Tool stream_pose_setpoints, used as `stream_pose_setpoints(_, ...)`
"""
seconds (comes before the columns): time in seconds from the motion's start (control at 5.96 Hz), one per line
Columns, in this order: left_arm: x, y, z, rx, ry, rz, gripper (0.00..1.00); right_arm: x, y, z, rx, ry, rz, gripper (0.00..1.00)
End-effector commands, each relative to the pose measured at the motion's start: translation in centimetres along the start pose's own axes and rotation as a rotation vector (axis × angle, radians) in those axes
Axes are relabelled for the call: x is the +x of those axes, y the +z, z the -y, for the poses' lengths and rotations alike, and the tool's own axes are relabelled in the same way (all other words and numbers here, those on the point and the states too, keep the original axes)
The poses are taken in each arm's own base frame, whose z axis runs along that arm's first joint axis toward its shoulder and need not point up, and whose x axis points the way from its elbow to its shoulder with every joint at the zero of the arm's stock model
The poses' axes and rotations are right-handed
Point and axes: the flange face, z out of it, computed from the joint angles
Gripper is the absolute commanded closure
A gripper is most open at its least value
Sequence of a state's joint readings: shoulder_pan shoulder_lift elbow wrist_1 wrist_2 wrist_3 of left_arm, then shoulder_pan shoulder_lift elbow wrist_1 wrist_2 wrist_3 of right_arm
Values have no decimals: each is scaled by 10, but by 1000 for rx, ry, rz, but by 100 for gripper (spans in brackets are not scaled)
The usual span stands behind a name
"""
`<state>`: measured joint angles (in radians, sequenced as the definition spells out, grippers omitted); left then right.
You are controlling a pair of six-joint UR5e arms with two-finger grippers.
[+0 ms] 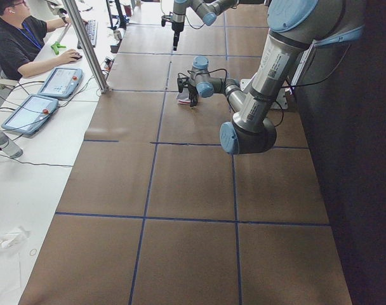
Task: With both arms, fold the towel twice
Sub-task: 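Grasp the folded strip's end nearest the left gripper while the right arm withdraws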
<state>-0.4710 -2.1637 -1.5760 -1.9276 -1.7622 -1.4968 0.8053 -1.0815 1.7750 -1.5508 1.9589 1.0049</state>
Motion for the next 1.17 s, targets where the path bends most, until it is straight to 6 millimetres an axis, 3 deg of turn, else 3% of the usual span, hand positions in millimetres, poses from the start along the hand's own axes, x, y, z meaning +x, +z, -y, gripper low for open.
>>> stream_pose_setpoints(0.0, 2, -1, 0, 0, -1, -4, 39, -1, 0, -1, -1, -1, 0, 0)
stream_pose_setpoints(0.34, 4, -1, -2, -3, -2, -5, 51, -1, 0, -1, -1, -1, 0, 0)
stream_pose_setpoints(0.5, 4, 0, -5, -6, -12, -5, 75, 0, 0, 0, 0, 0, 0, 0)
stream_pose_setpoints(1.01, 5, -4, -7, -12, -10, -7, 92, 1, 1, 0, -1, 0, -1, 0)
